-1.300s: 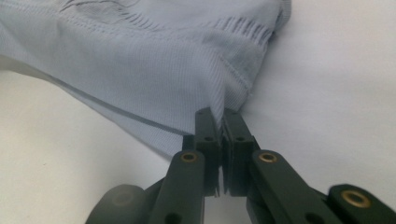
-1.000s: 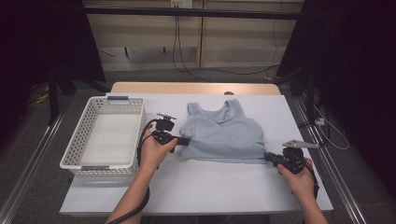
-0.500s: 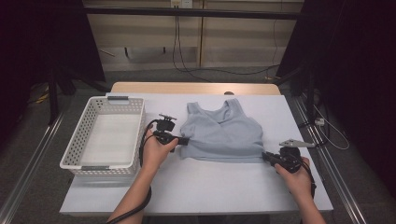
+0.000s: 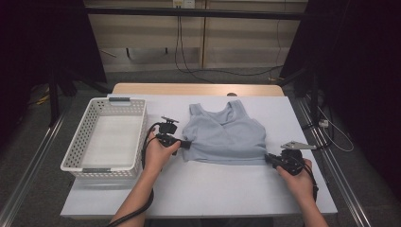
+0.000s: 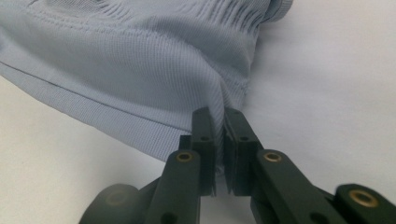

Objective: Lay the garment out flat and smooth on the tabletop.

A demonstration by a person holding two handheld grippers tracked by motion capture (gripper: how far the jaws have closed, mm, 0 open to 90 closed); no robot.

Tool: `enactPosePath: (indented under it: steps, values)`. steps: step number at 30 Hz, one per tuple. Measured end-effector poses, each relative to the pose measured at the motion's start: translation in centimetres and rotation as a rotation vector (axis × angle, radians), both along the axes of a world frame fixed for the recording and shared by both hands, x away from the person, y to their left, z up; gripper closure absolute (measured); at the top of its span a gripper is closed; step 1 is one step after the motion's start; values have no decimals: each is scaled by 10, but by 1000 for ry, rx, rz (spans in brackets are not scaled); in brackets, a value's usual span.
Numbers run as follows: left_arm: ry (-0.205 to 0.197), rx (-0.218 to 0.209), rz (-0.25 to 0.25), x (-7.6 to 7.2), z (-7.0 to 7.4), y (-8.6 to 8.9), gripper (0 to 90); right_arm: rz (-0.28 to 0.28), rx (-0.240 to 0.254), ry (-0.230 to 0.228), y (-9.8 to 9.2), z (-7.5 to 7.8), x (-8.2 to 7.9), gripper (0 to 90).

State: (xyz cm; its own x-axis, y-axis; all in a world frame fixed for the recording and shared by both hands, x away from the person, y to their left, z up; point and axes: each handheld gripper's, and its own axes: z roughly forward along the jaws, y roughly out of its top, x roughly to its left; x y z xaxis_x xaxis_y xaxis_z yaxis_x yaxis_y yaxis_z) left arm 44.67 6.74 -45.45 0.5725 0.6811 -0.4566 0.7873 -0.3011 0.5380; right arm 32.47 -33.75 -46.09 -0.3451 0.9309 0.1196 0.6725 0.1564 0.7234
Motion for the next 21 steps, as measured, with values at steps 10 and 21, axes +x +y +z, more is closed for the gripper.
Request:
enactPosePath:
  steps: [10, 21]
  values:
    - [-6, 0, -2, -1, -1, 0, 836, -3, -19, -32, 2, 5, -3, 699]
    - [-7, -6, -2, -2, -1, 1, 828, 17, 6, -74, 2, 17, -13, 625]
